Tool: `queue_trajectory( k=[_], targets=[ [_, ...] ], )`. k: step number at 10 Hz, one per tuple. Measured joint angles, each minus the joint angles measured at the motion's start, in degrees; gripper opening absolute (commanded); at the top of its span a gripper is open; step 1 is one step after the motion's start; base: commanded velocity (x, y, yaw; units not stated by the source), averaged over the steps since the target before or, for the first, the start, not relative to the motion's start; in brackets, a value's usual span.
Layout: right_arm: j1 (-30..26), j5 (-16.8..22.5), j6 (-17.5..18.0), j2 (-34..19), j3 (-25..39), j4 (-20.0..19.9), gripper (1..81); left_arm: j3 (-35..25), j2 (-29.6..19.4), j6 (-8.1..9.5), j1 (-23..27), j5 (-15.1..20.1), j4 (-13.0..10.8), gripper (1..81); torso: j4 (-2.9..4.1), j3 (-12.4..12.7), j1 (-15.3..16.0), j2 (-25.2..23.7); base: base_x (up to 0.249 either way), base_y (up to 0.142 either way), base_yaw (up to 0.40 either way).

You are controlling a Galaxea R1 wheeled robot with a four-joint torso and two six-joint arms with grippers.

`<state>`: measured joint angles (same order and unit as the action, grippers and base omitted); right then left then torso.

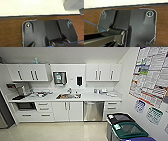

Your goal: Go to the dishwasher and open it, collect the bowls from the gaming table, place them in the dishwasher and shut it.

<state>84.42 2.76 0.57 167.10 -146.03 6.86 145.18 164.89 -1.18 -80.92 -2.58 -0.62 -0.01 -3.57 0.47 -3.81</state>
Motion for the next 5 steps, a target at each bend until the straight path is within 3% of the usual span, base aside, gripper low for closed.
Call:
queue_trajectory(
  k=[5],
  targets=[
    [0.0, 0.0, 0.0, 0.2, -0.3, 0.0, 81.1, 0.0, 0.0, 0.00, 0.0, 0.0, 0.0, 81.1, 0.00, 0.0, 0.0, 0.0, 0.102, 0.000, 0.000]
  ],
)
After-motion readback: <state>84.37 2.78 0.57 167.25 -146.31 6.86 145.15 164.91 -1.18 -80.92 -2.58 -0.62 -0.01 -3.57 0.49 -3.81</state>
